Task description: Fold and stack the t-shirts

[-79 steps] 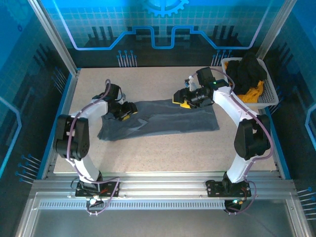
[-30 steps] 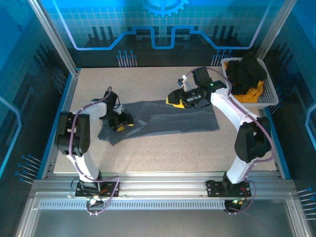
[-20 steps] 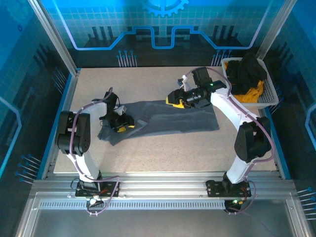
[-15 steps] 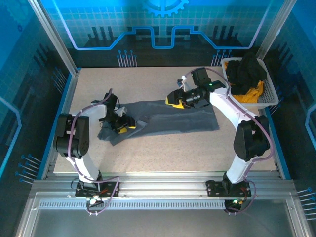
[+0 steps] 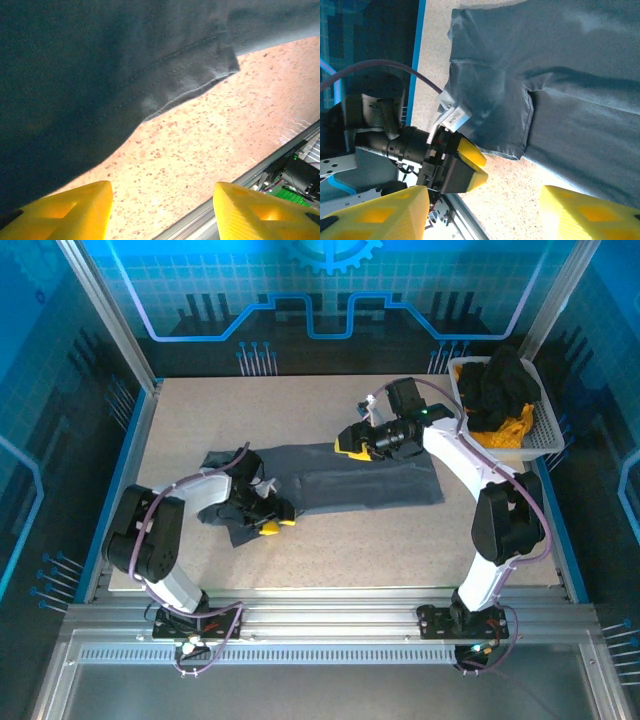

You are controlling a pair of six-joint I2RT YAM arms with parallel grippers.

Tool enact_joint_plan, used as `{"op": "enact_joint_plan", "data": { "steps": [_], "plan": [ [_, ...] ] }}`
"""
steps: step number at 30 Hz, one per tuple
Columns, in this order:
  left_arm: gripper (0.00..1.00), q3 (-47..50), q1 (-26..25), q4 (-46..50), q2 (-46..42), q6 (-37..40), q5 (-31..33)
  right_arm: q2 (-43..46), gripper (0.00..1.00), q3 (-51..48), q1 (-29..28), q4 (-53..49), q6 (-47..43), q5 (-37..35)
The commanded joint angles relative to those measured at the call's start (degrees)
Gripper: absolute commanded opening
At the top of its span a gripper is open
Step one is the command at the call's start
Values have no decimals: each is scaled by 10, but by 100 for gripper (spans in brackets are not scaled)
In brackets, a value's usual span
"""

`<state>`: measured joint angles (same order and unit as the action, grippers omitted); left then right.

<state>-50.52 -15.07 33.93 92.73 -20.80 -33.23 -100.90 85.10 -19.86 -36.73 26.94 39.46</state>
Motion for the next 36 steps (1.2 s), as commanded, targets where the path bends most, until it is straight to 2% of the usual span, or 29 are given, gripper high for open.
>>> {"op": "enact_joint_plan", "data": {
  "steps": [1,4,9,11,13,16,18,20,22,25,30,36],
  "plan": [
    [57,-20,13,-15,-53,-22,21,-2,61,6,-6,1,-2,8],
    [57,-31,40,-51,-62,-57,35,-2,60,7,-6,1,-1,5],
    [56,-62,51,-73,-12,-91,50,1,59,4,-6,-2,5,-17],
    [49,-71,51,-43,-10,-115,101,8,58,-4,-7,-3,13,-38],
    [39,-72,58,15,-37,-152,198,17,57,-18,-8,-2,24,-61],
    [38,-42,97,60,-96,-210,271,26,55,-46,-7,1,39,-96],
    [39,-14,138,49,-126,-223,274,27,54,-67,-6,3,43,-114],
    [43,7,178,9,-133,-221,244,23,54,-91,-3,15,47,-132],
    [46,12,206,-28,-117,-200,216,10,54,-107,6,16,59,-143],
    [47,-2,229,-37,-78,-160,228,-9,53,-117,17,-4,74,-170],
    [47,-13,238,-76,-34,-110,234,-25,53,-133,23,-14,81,-192],
    [41,-23,238,-59,-8,-67,253,-41,53,-143,27,-21,88,-203]
  ]
}}
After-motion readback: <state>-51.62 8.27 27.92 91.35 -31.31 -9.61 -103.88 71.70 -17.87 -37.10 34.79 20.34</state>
